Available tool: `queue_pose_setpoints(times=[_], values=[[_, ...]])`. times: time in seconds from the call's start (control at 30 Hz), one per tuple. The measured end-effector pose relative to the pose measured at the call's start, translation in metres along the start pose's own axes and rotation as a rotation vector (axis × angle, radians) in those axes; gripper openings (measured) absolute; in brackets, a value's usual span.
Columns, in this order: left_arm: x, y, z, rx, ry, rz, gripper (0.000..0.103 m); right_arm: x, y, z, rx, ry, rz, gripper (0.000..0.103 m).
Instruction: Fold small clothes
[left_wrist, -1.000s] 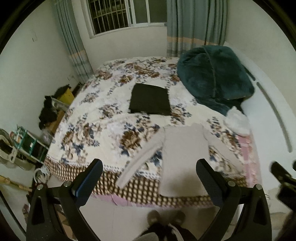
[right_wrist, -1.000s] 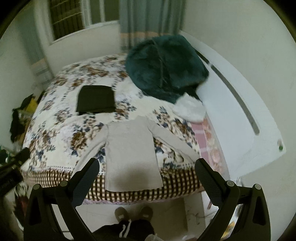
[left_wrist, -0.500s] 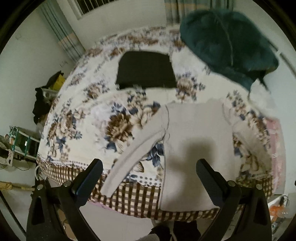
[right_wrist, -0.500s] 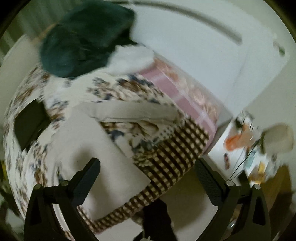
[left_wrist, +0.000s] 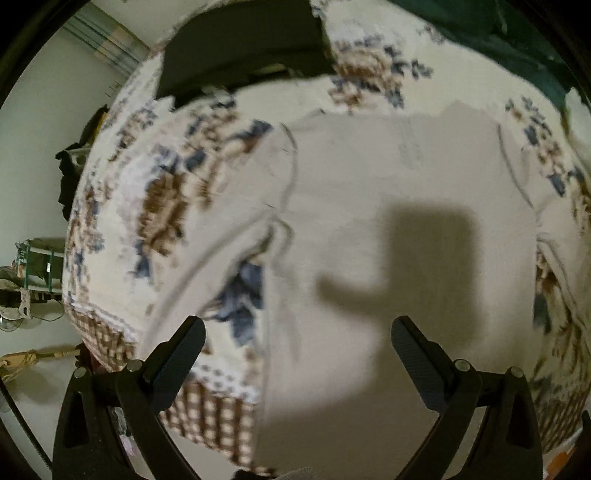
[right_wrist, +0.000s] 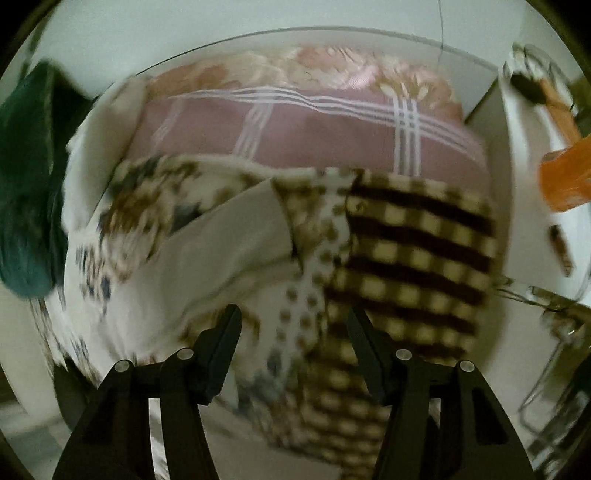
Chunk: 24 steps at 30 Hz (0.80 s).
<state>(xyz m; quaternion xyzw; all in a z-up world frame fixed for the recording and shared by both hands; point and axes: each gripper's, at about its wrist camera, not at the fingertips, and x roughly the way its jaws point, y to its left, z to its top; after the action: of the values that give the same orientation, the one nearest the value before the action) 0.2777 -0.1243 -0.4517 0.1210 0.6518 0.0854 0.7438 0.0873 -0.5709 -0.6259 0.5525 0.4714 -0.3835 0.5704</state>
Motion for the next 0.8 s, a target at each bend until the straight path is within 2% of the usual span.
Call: queue_pose_setpoints(times=[0.2, 0.3, 0.33, 0.37, 0.4, 0.47, 0.6, 0.7, 0.8], values=[[0.037, -0.04, 0.012, 0.023, 0.037, -0.028, 0.103, 0.07, -0.011, 0.03, 0.155, 0.043, 0.081, 0.064], [0.047, -0.055, 0.017, 0.042, 0.043, -0.05, 0.103, 0.078, -0.006, 0.033, 0.19, -0.004, 0.12, 0.065], [0.049, -0.058, 0.019, 0.044, 0.04, -0.057, 0.103, 0.076, -0.003, 0.033, 0.181, -0.02, 0.124, 0.053], [0.052, -0.061, 0.021, 0.049, 0.037, -0.063, 0.103, 0.074, 0.003, 0.031, 0.148, -0.042, 0.122, 0.02], [0.053, -0.063, 0.023, 0.051, 0.036, -0.07, 0.103, 0.073, 0.008, 0.03, 0.12, -0.049, 0.109, 0.008], [0.055, -0.065, 0.029, 0.052, 0.029, -0.083, 0.103, 0.067, 0.014, 0.028, 0.09, -0.07, 0.11, 0.004], [0.057, -0.064, 0.036, 0.059, 0.005, -0.091, 0.103, 0.039, 0.009, 0.037, 0.097, -0.145, 0.096, 0.003], [0.062, -0.061, 0.039, 0.052, 0.007, -0.101, 0.103, 0.032, 0.007, 0.047, 0.089, -0.149, 0.077, 0.003], [0.067, -0.057, 0.04, 0.037, 0.019, -0.112, 0.103, 0.027, 0.024, 0.047, 0.017, -0.145, 0.063, 0.003]])
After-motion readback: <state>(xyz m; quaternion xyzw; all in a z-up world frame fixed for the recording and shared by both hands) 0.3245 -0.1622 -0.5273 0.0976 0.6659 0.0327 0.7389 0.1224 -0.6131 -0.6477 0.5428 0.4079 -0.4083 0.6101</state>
